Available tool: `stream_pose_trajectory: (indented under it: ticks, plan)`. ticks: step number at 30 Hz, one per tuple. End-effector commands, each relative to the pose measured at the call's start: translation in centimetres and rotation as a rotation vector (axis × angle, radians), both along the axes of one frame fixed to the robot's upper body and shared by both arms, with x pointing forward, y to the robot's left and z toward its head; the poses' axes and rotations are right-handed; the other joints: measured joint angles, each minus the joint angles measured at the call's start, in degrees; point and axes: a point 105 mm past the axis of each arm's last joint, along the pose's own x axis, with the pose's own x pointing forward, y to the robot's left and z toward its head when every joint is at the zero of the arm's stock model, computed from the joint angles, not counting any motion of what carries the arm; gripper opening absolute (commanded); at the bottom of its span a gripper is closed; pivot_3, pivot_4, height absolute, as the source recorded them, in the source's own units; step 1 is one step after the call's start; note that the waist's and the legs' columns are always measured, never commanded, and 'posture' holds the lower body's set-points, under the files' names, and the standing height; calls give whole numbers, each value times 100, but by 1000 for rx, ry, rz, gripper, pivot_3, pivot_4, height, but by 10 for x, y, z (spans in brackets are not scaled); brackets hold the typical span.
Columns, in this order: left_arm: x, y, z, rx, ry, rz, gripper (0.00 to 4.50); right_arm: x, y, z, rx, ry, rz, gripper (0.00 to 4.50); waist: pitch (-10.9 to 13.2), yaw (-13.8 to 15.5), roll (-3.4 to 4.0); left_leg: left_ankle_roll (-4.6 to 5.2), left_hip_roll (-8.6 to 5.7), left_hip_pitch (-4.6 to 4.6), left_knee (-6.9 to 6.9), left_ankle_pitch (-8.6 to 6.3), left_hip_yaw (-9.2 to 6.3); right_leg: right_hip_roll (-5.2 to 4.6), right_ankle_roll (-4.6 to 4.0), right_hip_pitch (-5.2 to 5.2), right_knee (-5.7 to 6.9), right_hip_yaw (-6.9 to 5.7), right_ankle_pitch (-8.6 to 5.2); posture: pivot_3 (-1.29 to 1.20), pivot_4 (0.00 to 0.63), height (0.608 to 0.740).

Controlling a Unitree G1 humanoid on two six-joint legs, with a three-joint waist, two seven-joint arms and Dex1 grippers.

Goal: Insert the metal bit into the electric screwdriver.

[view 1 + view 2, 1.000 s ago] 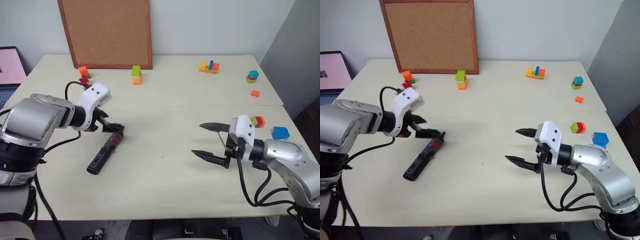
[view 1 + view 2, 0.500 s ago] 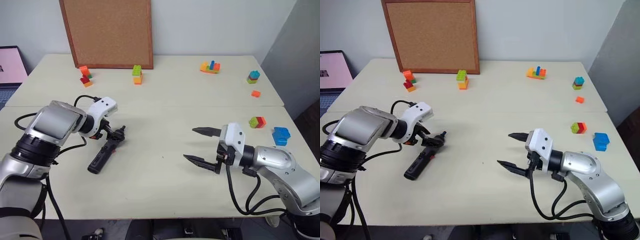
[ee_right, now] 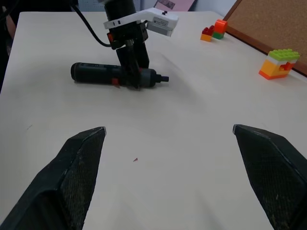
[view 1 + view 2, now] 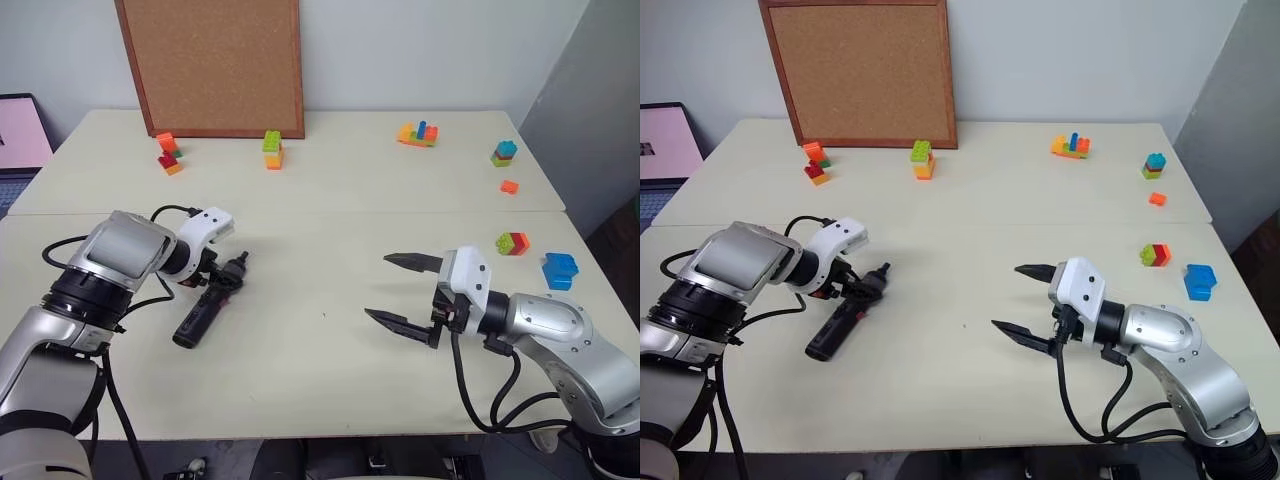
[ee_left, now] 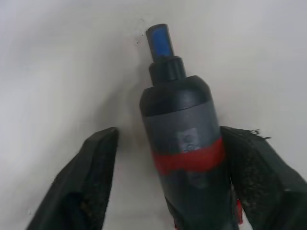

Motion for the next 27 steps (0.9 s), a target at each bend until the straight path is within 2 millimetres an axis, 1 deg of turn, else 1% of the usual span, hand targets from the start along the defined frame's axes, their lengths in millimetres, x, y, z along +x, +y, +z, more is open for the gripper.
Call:
stream_pose_trajectory:
  ticks: [1, 3, 5, 6, 11, 16, 18, 21, 23, 24, 27]
  plan:
    - [8, -4, -3, 17, -17, 2, 2543, -4, 4, 6, -4, -37, 17, 4500, -1, 5, 1, 0, 0, 2, 0, 0, 0, 0, 0, 2, 1, 0, 0, 0, 150, 740]
    - [9, -12, -6, 3, -7, -12, 2196, -5, 4, 5, -11, -35, 18, 4500, -3, 27, 3, 0, -2, 7, 0, 0, -2, -1, 0, 6, 5, -3, 1, 0, 150, 740]
    - [9, -14, -9, 3, 0, -20, 1822, -6, 4, 4, -15, -34, 17, 4500, -7, 42, 8, 0, -4, 13, 1, 0, -2, -2, 1, 12, 6, -3, 1, 0, 150, 740]
    - [9, -13, -11, 7, 2, -19, 1722, -6, 3, 3, -18, -32, 17, 4500, -9, 47, 10, 0, -5, 17, 1, 0, -1, -3, 1, 14, 6, -2, 1, 0, 150, 740]
    - [8, -9, -14, 16, 3, -38, 1706, -9, 2, 1, -22, -23, 8, 4500, -17, 59, 18, 0, -5, 23, 1, 0, 0, -3, 2, 19, 8, -1, 2, 0, 150, 740]
    - [9, -16, -3, -3, -66, -158, 1706, -11, 2, 1, -19, -18, 1, 4500, -18, 67, 19, 0, -4, 24, 1, 1, 0, -3, 2, 19, 9, 0, 2, 0, 150, 740]
    - [17, -33, 24, -90, -200, -247, 1705, -12, -1, 4, -19, -20, -1, 4500, -18, 82, 19, 0, -4, 23, 1, 1, 0, -3, 2, 19, 9, -1, 3, 0, 150, 740]
    - [21, -56, 55, -183, -343, -335, 1692, -15, -4, 9, -10, -19, 1, 4500, -15, 151, 14, 0, 1, -4, 11, 1, -6, -3, 1, 3, 7, -9, 3, 0, 150, 740]
    - [21, -71, 72, -247, -417, -374, 1692, -17, -6, 13, -5, -16, 5, 4500, -15, 176, 14, 0, -1, -15, 18, 1, -8, -4, 1, 0, 1, -12, 3, 0, 150, 740]
    - [21, -76, 77, -268, -442, -381, 1692, -18, -7, 15, -5, -15, 6, 4500, -15, 180, 14, 0, -1, -19, 20, 1, -6, -8, 1, 1, -4, -11, 3, 0, 150, 740]
    - [19, -102, 95, -391, -547, -404, 1692, -19, -12, 20, -16, -15, 10, 4500, -15, 148, 14, 1, -2, -21, 28, 0, 2, -13, 2, 3, -6, 2, 3, 0, 150, 740]
